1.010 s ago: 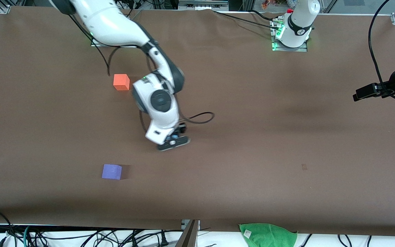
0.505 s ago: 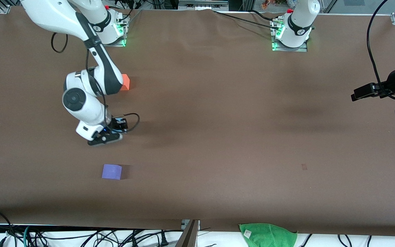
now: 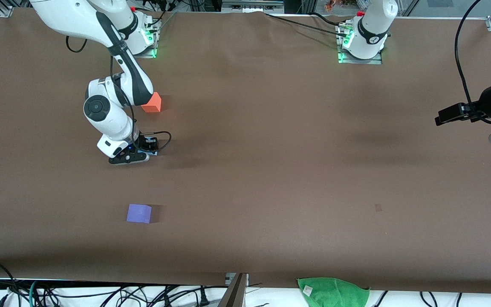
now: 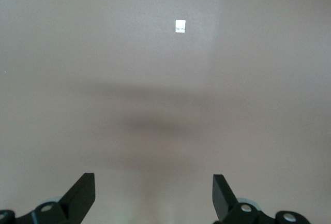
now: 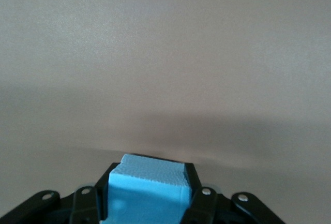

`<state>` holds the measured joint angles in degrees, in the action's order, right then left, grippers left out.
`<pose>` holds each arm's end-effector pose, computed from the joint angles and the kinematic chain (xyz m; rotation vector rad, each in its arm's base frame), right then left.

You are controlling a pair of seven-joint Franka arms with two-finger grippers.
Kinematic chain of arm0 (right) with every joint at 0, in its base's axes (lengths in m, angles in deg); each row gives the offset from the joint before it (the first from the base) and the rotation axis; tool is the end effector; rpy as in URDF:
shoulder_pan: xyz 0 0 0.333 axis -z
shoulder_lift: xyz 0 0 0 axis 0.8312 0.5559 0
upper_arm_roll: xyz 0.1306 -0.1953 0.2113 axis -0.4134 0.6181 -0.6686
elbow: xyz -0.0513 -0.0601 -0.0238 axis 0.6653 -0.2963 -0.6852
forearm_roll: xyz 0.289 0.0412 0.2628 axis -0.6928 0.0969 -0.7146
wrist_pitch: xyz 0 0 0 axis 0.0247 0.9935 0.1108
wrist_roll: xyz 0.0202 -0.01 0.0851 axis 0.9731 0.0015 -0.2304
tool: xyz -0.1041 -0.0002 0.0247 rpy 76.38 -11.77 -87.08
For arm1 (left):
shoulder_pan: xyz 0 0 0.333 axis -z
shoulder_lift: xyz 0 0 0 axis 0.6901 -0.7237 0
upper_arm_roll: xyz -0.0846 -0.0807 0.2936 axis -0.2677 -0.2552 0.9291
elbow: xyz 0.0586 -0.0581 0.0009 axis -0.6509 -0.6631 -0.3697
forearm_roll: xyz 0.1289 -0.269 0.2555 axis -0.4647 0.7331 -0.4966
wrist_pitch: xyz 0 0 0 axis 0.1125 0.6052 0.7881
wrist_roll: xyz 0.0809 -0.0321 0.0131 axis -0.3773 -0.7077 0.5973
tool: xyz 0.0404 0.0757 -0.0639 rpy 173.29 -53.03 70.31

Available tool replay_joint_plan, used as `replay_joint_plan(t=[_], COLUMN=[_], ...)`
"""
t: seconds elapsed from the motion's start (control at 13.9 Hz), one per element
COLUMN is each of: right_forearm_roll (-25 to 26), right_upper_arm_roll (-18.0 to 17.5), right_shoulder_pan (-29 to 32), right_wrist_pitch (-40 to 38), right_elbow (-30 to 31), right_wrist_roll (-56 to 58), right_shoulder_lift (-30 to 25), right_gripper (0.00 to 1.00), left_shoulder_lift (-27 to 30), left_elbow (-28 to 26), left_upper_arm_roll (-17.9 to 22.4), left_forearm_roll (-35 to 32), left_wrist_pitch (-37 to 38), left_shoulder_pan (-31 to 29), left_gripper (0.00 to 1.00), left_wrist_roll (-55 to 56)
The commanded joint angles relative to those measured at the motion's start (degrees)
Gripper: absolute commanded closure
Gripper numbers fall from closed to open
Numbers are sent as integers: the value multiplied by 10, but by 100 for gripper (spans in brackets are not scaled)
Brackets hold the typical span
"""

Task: Place blue block between orange and purple blocks
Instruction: 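Lower the blue cube between orange and purple cubes, open, withdraw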

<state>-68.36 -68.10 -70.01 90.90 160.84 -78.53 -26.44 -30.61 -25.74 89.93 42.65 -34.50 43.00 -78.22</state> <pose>0.5407 0.1426 0.2116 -3.1272 -0.2262 -0.0638 0.5896 0.0173 0.5760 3.0883 0.2265 -0.2276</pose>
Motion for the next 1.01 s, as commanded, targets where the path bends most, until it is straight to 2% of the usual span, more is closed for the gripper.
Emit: replay_joint_plan(t=[0.0, 0.14, 0.22, 0.29, 0.36, 0.51, 0.58, 0.79, 0.94], right_forearm_roll=[-8, -8, -8, -8, -8, -8, -8, -8, -8], right_upper_arm_roll=[2, 3, 3, 3, 3, 8, 8, 10, 12], right_shoulder_pan=[-1, 0, 1, 1, 2, 6, 6, 6, 6], right_wrist_pitch=[12, 14, 23, 26, 27, 27, 26, 19, -10], right_elbow=[18, 17, 17, 17, 16, 15, 13, 1, -13], right_wrist_roll=[-6, -4, -4, -4, -5, -5, -4, 2, -1], right_shoulder_lift=[-17, -13, -9, -6, -5, -5, -5, -12, -37], right_gripper=[100, 100, 93, 70, 34, 9, 2, 1, 1], left_shoulder_lift=[-1, -1, -1, -1, -1, -1, -1, -7, -8], left_elbow=[6, 6, 6, 6, 6, 6, 6, 7, 7], left_upper_arm_roll=[-1, -1, -1, -1, -1, 0, 0, 0, 2], left_forearm_roll=[-5, -4, -5, -4, -4, 3, 5, 9, 9], left_wrist_pitch=[2, 2, 2, 2, 2, 2, 1, 1, 1], left_shoulder_pan=[2, 1, 1, 0, -1, -4, -4, -6, -6], left_gripper=[0, 0, 0, 0, 0, 0, 0, 0, 0], left_wrist_roll=[-11, -12, -12, -13, -13, -13, -13, -13, -13])
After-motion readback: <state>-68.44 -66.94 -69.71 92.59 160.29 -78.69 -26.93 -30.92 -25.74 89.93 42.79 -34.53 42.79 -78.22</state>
